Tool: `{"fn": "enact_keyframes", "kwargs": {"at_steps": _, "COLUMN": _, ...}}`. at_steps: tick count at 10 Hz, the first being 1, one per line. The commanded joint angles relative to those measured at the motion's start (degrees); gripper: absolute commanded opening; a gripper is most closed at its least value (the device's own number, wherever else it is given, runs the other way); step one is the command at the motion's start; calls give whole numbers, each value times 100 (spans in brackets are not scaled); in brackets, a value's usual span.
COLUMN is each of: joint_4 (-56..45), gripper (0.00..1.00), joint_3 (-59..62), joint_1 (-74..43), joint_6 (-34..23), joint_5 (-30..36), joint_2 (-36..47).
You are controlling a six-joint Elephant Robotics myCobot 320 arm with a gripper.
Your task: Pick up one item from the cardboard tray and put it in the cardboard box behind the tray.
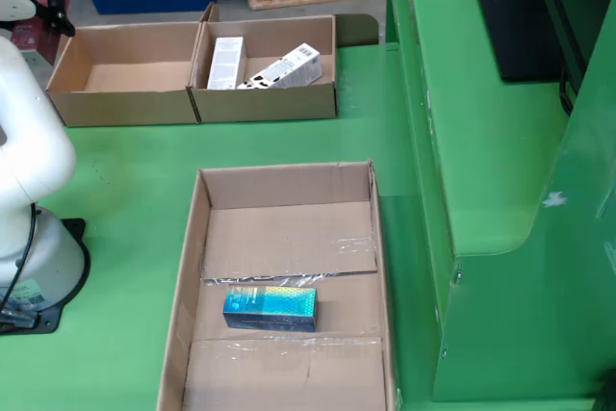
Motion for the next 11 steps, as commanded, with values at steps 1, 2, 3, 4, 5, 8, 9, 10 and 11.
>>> {"fn": "enact_keyframes", "kwargs": {"at_steps": 1, "joint_4": 55, "gripper": 0, "joint_3": 51, "joint_1": 41, "joint_6": 24, "joint_5": -68, "joint_2": 130}}
{"fn": "enact_keyframes", "kwargs": {"at_steps": 2, "joint_4": 174, "gripper": 0, "joint_3": 174, "joint_1": -394, "joint_6": -366, "joint_5": 128, "joint_2": 42}}
{"fn": "enact_keyframes", "kwargs": {"at_steps": 3, "joint_4": 174, "gripper": 0, "joint_3": 174, "joint_1": -394, "joint_6": -366, "joint_5": 128, "joint_2": 42}}
{"fn": "enact_keyframes", "kwargs": {"at_steps": 4, "joint_4": 657, "gripper": 0, "joint_3": 393, "joint_1": -1830, "joint_6": -1591, "joint_5": 783, "joint_2": -332}}
{"fn": "enact_keyframes", "kwargs": {"at_steps": 5, "joint_4": 657, "gripper": 0, "joint_3": 393, "joint_1": -1830, "joint_6": -1591, "joint_5": 783, "joint_2": -332}}
{"fn": "enact_keyframes", "kwargs": {"at_steps": 8, "joint_4": 1547, "gripper": 0, "joint_3": 273, "joint_1": -3649, "joint_6": -3140, "joint_5": 1728, "joint_2": -896}}
{"fn": "enact_keyframes", "kwargs": {"at_steps": 9, "joint_4": 2446, "gripper": 0, "joint_3": -377, "joint_1": -4984, "joint_6": -4237, "joint_5": 2467, "joint_2": -1251}}
{"fn": "enact_keyframes", "kwargs": {"at_steps": 10, "joint_4": 2446, "gripper": 0, "joint_3": -377, "joint_1": -4984, "joint_6": -4237, "joint_5": 2467, "joint_2": -1251}}
{"fn": "enact_keyframes", "kwargs": {"at_steps": 11, "joint_4": 2869, "gripper": 0, "joint_3": -827, "joint_1": -5441, "joint_6": -4635, "joint_5": 2704, "joint_2": -1298}}
